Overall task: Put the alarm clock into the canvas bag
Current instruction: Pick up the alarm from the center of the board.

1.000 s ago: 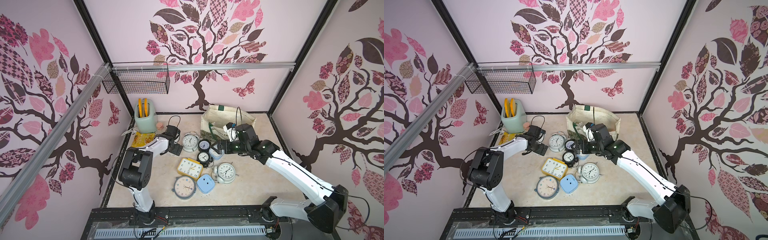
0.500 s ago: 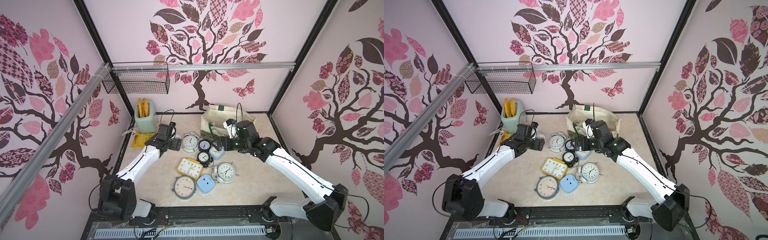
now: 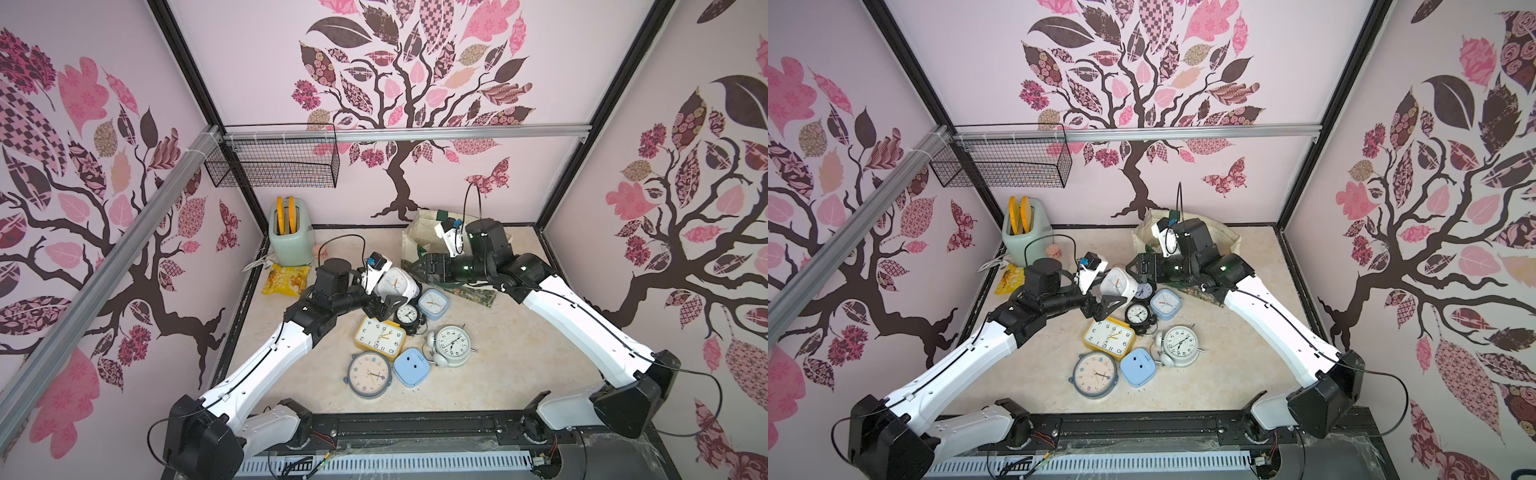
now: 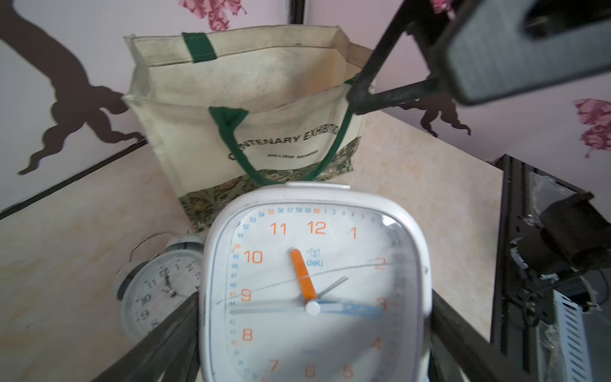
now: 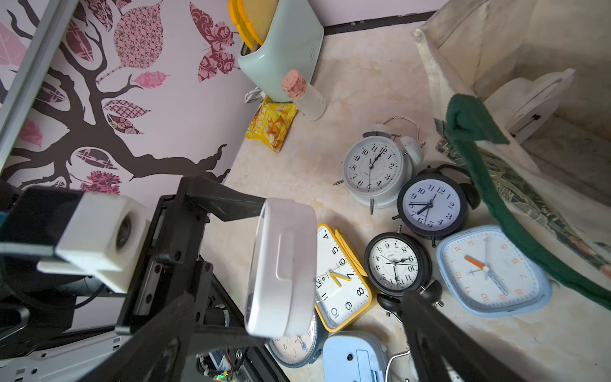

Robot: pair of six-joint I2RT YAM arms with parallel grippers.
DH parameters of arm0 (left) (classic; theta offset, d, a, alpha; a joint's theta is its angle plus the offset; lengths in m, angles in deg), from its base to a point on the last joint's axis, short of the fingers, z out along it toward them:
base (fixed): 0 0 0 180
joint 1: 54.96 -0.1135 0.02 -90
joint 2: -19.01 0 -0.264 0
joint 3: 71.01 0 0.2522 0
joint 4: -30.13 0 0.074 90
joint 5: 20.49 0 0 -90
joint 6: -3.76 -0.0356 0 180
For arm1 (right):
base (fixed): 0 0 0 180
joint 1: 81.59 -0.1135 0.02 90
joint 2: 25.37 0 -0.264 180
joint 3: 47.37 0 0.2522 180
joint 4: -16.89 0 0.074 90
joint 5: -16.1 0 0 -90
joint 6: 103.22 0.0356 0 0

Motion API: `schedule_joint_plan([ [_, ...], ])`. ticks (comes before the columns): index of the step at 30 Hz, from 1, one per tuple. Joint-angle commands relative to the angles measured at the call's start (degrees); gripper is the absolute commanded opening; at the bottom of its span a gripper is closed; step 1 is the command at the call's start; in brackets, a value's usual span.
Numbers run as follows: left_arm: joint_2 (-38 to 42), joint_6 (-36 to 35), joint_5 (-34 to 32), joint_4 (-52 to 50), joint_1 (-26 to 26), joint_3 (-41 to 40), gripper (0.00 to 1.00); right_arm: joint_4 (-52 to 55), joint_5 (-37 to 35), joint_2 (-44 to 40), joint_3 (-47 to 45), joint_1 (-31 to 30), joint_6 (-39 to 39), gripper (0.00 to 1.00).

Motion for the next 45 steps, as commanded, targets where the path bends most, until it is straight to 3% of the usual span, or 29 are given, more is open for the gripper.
schedule_joint_plan([
  [1,-0.7,1.3,5.7,8.5,0.1,-2.2,0.87,2.1,2.3,1.6,0.6,-1.0,1.1,1.00],
  [9,-0.8,0.6,3.3,9.7,0.2,-4.5,0.87,4.8,-1.5,3.0,-0.6,-5.3,-0.2,0.95],
  [21,-0.8,2.1,0.2,10.7,0.7,-5.4,0.87,5.0,-2.8,5.2,0.2,-5.7,1.2,0.64],
  [30,-1.2,1.9,-0.7,10.7,1.8,-5.4,0.87,3.0,-1.2,5.9,-0.5,-5.7,3.1,0.56],
  [40,-1.0,2.5,-6.4,11.0,2.2,-5.5,0.88,1.3,-0.8,6.4,-0.4,-5.7,4.7,0.44],
  [45,-0.4,4.5,-9.3,11.7,2.3,-5.7,0.98,0.8,-2.0,6.9,0.9,-5.6,4.4,0.35],
])
